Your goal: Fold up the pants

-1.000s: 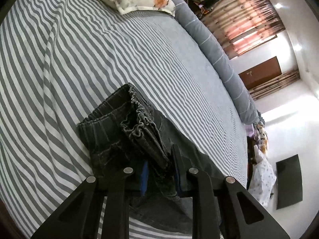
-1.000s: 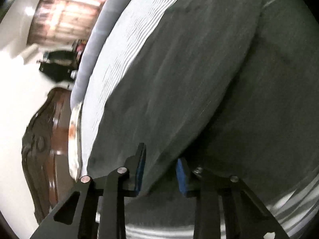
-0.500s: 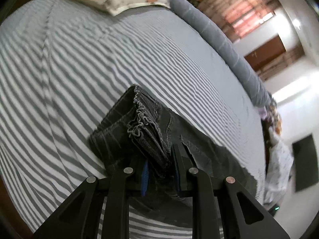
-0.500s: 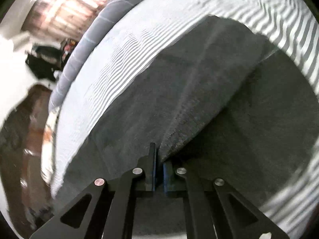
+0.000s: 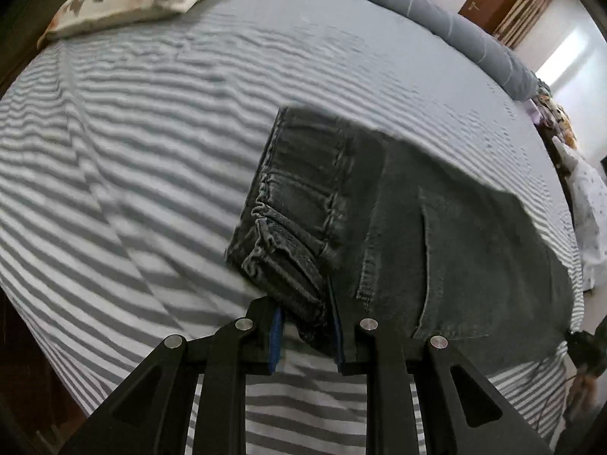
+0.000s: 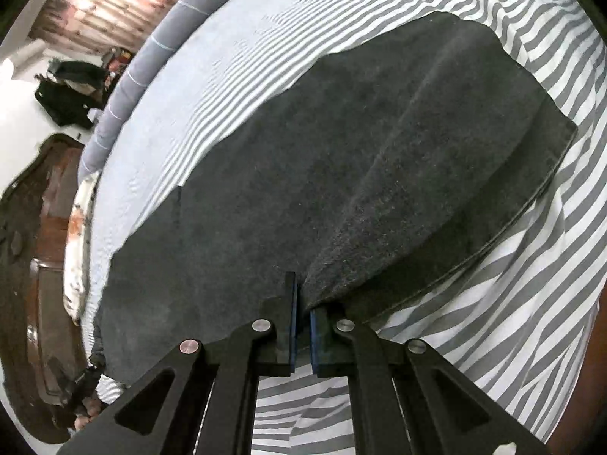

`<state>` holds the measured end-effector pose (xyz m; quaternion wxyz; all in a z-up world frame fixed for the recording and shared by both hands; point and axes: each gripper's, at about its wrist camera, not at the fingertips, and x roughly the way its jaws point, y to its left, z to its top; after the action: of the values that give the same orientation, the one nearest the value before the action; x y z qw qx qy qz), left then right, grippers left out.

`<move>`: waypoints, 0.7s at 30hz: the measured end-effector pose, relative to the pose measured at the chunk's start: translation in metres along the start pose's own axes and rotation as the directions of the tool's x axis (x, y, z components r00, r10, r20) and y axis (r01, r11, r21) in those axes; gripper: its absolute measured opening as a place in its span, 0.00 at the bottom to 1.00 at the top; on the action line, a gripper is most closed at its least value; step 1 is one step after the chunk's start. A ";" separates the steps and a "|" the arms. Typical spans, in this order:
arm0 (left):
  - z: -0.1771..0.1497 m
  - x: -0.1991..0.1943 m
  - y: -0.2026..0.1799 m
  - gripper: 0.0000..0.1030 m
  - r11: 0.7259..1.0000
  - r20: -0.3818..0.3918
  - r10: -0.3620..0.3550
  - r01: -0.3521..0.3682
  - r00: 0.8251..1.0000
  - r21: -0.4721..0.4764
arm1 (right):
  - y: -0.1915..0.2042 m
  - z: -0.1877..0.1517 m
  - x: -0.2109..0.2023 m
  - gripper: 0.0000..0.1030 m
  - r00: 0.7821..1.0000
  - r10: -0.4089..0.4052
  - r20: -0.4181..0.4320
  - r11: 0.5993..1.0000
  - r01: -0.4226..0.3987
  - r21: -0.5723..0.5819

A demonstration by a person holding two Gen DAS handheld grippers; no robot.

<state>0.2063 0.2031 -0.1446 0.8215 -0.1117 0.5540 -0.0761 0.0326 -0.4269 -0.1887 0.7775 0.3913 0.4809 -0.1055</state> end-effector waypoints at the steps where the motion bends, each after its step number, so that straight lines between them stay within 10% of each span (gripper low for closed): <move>1: -0.002 0.000 0.002 0.21 1.000 0.011 -0.006 0.006 1.000 -0.014 | 0.000 0.002 0.002 0.05 1.000 0.002 -0.005 1.000 -0.002 0.000; 13: -0.016 -0.059 -0.036 0.36 0.996 0.134 0.086 -0.090 0.987 0.019 | -0.043 0.024 -0.005 0.21 0.990 0.129 0.051 0.982 -0.134 0.130; 21: -0.060 -0.094 -0.161 0.47 0.936 0.237 -0.016 -0.069 0.971 0.346 | -0.075 0.054 -0.022 0.21 0.981 0.161 0.109 0.971 -0.177 0.163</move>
<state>0.1158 0.0653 -0.0395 0.8892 0.0360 0.4311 -0.1488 0.0164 -0.5198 -0.1955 0.7689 0.4910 0.3975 -0.0984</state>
